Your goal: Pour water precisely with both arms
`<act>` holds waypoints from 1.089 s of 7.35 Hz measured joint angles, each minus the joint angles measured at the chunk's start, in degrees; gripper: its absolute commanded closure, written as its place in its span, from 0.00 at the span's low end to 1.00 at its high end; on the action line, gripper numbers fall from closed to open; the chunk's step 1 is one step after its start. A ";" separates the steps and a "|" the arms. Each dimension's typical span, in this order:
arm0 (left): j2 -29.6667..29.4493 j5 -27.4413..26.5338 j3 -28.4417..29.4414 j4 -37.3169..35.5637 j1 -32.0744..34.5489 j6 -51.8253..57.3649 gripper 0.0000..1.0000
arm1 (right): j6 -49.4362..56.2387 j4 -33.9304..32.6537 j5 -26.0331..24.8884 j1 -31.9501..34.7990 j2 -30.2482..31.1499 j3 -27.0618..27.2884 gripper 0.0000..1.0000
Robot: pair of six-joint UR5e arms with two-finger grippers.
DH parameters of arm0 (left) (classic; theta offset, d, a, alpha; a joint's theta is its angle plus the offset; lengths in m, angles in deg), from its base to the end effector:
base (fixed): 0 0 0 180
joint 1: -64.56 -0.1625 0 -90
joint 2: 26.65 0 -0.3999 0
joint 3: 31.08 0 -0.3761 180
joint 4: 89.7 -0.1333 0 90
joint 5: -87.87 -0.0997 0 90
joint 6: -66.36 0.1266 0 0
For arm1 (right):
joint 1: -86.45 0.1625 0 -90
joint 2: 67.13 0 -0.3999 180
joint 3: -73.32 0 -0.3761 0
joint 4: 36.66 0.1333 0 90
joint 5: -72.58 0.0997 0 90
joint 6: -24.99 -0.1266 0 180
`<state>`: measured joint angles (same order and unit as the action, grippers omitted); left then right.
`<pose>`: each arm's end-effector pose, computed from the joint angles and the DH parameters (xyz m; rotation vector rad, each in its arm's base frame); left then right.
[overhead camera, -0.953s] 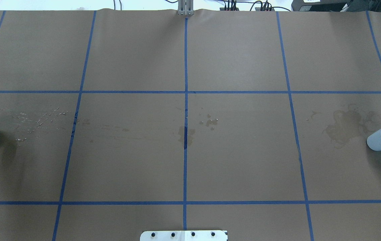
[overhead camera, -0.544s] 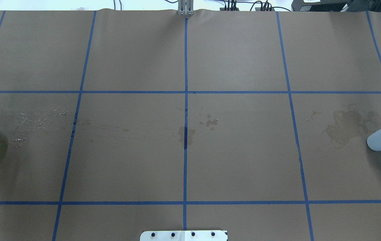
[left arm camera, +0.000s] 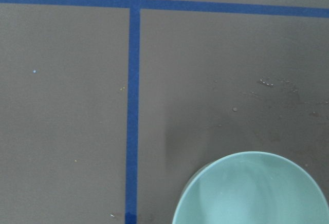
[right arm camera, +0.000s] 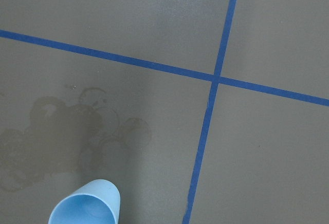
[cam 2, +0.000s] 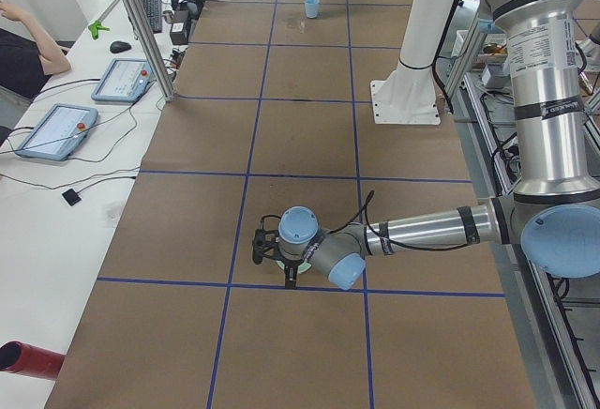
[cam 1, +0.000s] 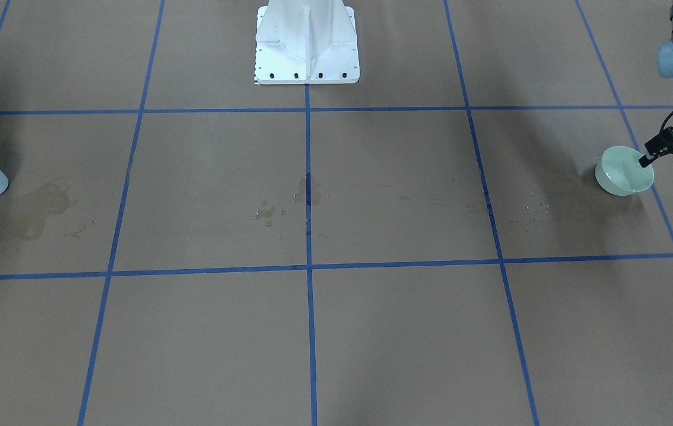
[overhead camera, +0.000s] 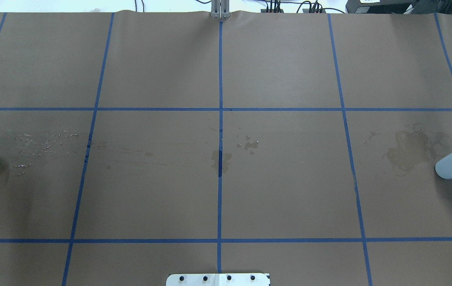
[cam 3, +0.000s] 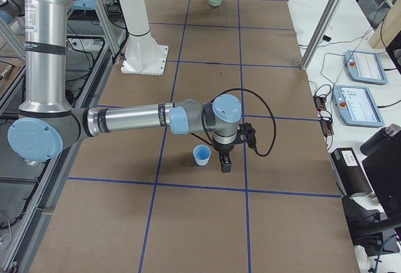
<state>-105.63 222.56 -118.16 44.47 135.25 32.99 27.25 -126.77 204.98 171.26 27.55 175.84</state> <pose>0.0971 -0.4110 0.6732 0.1103 0.9027 -0.0226 0.0069 -0.4538 0.5890 0.1099 -0.7428 -0.1738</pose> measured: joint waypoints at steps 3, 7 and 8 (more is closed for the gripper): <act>-3.01 -3.03 -15.26 -28.00 3.74 13.54 0.00 | -0.27 0.25 0.02 0.00 -0.37 -0.20 0.01; -14.11 -4.65 -13.39 -52.90 16.39 35.03 0.00 | -0.09 0.40 0.20 0.00 -0.36 -0.36 0.01; -14.13 -4.55 -11.84 -51.53 17.86 35.31 0.00 | -0.24 0.38 0.33 0.06 -0.35 -0.41 0.01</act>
<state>-119.77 218.01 -130.00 -7.06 153.11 68.30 27.01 -126.39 205.31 171.32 27.20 175.44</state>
